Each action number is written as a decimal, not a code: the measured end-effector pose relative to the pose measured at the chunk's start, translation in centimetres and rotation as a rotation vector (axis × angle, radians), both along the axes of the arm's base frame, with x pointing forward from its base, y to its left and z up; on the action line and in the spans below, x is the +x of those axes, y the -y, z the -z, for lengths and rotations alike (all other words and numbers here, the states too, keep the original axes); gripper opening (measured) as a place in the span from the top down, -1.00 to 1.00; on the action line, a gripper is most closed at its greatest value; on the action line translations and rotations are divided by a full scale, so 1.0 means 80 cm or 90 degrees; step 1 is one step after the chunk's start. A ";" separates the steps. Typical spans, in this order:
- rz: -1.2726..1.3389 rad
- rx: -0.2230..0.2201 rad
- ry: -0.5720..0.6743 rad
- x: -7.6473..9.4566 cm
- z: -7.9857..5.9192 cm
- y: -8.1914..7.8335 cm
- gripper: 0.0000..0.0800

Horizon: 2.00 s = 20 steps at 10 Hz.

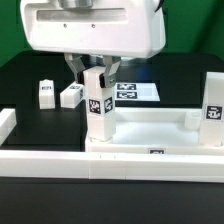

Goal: Assemble desk

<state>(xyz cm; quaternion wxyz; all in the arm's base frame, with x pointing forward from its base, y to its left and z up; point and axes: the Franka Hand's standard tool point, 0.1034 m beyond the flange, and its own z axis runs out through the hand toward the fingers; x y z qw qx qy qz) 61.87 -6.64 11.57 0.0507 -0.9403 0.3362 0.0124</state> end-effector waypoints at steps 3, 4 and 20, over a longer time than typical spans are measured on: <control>0.162 0.004 -0.017 0.000 0.000 -0.001 0.27; 0.192 0.004 -0.020 0.000 0.000 -0.001 0.27; -0.531 -0.057 0.027 0.001 0.003 -0.016 -0.62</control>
Offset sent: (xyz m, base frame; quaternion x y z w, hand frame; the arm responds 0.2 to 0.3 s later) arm 0.0009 -0.0013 -0.0012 -0.0038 0.0076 0.1844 0.9828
